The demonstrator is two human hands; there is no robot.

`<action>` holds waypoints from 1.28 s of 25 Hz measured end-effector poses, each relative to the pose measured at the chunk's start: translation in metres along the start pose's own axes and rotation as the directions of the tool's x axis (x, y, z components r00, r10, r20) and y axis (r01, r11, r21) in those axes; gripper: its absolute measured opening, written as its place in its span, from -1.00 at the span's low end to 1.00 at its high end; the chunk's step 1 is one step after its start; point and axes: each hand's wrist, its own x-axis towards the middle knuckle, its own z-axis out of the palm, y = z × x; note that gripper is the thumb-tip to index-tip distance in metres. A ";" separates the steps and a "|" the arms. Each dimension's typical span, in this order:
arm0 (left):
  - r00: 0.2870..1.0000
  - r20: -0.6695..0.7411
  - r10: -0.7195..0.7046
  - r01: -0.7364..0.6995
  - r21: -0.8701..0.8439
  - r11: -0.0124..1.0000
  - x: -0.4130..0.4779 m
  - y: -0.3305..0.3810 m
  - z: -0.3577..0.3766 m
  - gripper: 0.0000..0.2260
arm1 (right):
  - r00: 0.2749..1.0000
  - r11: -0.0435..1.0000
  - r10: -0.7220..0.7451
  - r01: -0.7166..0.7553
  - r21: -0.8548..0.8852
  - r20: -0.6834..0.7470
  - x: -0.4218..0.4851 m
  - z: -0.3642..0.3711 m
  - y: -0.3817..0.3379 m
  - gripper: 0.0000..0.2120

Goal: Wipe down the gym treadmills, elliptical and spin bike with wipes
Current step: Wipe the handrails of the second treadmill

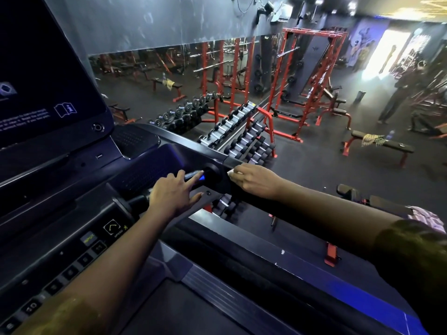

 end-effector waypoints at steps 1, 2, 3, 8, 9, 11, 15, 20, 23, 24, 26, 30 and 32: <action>1.000 -0.001 0.001 -0.001 0.003 1.000 0.000 0.000 0.001 -0.45 | 1.000 1.000 -0.028 0.028 0.008 0.001 -0.009 0.000 -0.002 -0.60; 1.000 0.000 -0.001 0.001 0.001 1.000 0.001 0.000 0.002 -0.44 | 0.999 0.999 -0.053 0.053 0.000 -0.003 -0.021 -0.002 -0.006 -0.58; 1.000 0.002 -0.001 0.001 -0.002 1.000 0.002 -0.001 0.004 -0.43 | 0.998 0.998 -0.069 0.069 -0.015 -0.011 -0.033 -0.002 -0.010 -0.57; 0.999 0.054 -0.007 0.011 -0.082 0.997 0.000 -0.004 0.002 -0.39 | 0.992 1.000 -0.009 0.008 -0.015 -0.124 -0.096 -0.001 -0.029 -0.66; 0.998 0.056 -0.001 0.007 -0.109 0.994 0.000 -0.005 0.000 -0.37 | 0.991 1.000 -0.011 0.008 -0.018 -0.132 -0.110 -0.003 -0.032 -0.67; 0.998 -0.052 0.029 -0.039 -0.206 0.978 0.001 -0.001 -0.001 -0.35 | 0.989 1.000 0.025 -0.023 0.016 -0.148 -0.121 -0.007 -0.039 -0.58; 0.910 -0.255 0.327 -0.395 -0.288 0.873 0.028 0.050 -0.014 -0.33 | 0.953 0.967 0.214 -0.176 0.183 -0.215 -0.084 -0.017 -0.031 -0.68; 0.864 -0.201 0.462 -0.500 -0.237 0.833 0.071 0.081 -0.023 -0.24 | 0.956 0.929 0.246 -0.184 0.322 -0.163 -0.088 -0.022 -0.018 -0.70; 0.806 -0.197 0.558 -0.591 -0.238 0.771 0.084 0.086 -0.009 -0.22 | 0.955 0.918 0.273 -0.223 0.328 -0.116 -0.134 -0.026 -0.032 -0.69; 0.791 -0.211 0.574 -0.611 -0.241 0.754 0.086 0.088 -0.002 -0.22 | 0.958 0.916 0.279 -0.244 0.320 -0.069 -0.148 -0.028 -0.036 -0.66; 0.769 -0.284 0.573 -0.634 -0.227 0.739 0.086 0.092 0.011 -0.25 | 0.950 0.911 0.313 -0.302 0.283 0.005 -0.173 -0.031 -0.043 -0.62; 0.750 -0.357 0.557 -0.652 -0.255 0.714 0.088 0.092 0.022 -0.28 | 0.922 0.891 0.386 -0.382 0.244 0.032 -0.205 -0.047 -0.054 -0.56; 0.746 -0.384 0.544 -0.654 -0.269 0.707 0.089 0.093 0.021 -0.28 | 0.899 0.869 0.437 -0.422 0.260 -0.002 -0.183 -0.052 -0.056 -0.52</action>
